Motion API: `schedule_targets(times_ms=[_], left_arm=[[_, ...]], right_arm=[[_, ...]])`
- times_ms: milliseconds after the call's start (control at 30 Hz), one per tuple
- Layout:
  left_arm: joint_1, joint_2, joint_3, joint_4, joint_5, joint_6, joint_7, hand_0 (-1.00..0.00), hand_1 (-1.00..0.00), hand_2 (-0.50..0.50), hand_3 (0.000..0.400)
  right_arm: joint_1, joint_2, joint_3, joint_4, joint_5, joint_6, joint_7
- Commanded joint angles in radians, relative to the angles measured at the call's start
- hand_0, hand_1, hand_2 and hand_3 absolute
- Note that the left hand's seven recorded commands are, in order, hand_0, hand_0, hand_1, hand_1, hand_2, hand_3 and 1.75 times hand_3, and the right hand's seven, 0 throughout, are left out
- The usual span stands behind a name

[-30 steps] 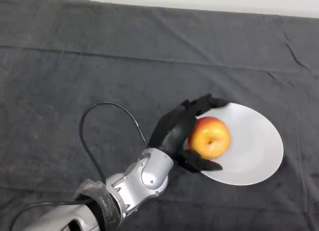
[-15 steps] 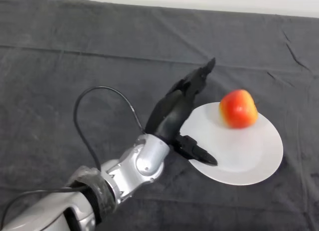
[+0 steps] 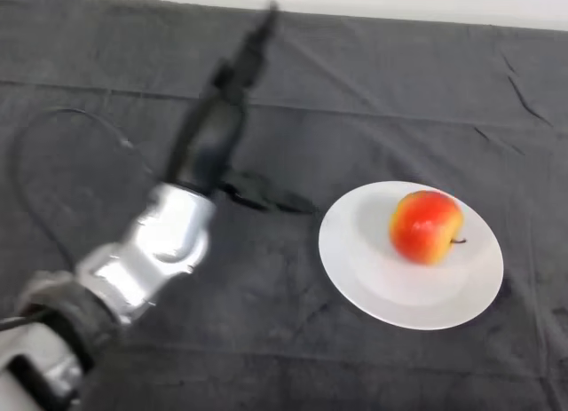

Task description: Move the apple to the plate

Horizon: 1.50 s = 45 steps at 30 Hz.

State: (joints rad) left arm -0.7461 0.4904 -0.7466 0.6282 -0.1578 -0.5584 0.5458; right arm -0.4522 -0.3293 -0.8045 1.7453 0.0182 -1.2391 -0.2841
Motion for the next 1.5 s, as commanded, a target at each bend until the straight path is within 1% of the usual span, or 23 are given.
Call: schedule_targets(times_ms=[33, 200, 367, 500, 600, 800, 967, 1167, 1367, 1500], left_arm=[[0.058, 0.073, 0.053, -0.050, -0.012, -0.013, 0.019, 0.00, 0.00, 0.00, 0.000], [0.139, 0.197, 0.187, -0.158, -0.031, -0.016, 0.065, 0.00, 0.00, 0.00, 0.000], [0.256, 0.302, 0.334, -0.226, -0.052, -0.047, 0.124, 0.00, 0.00, 0.00, 0.000], [0.346, 0.358, 0.448, -0.233, -0.074, -0.079, 0.162, 0.00, 0.00, 0.00, 0.000], [0.406, 0.382, 0.528, -0.220, -0.088, -0.101, 0.190, 0.00, 0.00, 0.00, 0.000], [0.484, 0.383, 0.659, -0.171, -0.102, -0.127, 0.241, 0.00, 0.00, 0.00, 0.000], [0.512, 0.387, 0.759, -0.127, -0.136, -0.130, 0.251, 0.00, 0.00, 0.00, 0.000], [0.519, 0.382, 0.859, -0.056, -0.159, -0.150, 0.253, 0.00, 0.00, 0.00, 0.000], [0.486, 0.344, 0.917, 0.021, -0.144, -0.170, 0.271, 0.00, 0.00, 0.00, 0.000], [0.468, 0.324, 0.944, 0.038, -0.134, -0.164, 0.284, 0.00, 0.00, 0.00, 0.000]], right_arm=[[0.134, 0.089, -0.0196, 0.067, 0.0045, 0.034, -0.0023], [0.134, 0.089, -0.0197, 0.066, 0.0041, 0.034, -0.0024], [0.134, 0.089, -0.0198, 0.065, 0.0039, 0.035, -0.0025], [0.134, 0.089, -0.0198, 0.065, 0.0038, 0.035, -0.0026], [0.134, 0.089, -0.0199, 0.064, 0.0036, 0.035, -0.0027], [0.134, 0.089, -0.0200, 0.064, 0.0033, 0.035, -0.0028], [0.134, 0.089, -0.0202, 0.065, 0.0030, 0.035, -0.0029], [0.134, 0.089, -0.0205, 0.065, 0.0026, 0.035, -0.0031], [0.134, 0.089, -0.0210, 0.065, 0.0021, 0.034, -0.0032], [0.134, 0.089, -0.0212, 0.066, 0.0018, 0.034, -0.0033]])
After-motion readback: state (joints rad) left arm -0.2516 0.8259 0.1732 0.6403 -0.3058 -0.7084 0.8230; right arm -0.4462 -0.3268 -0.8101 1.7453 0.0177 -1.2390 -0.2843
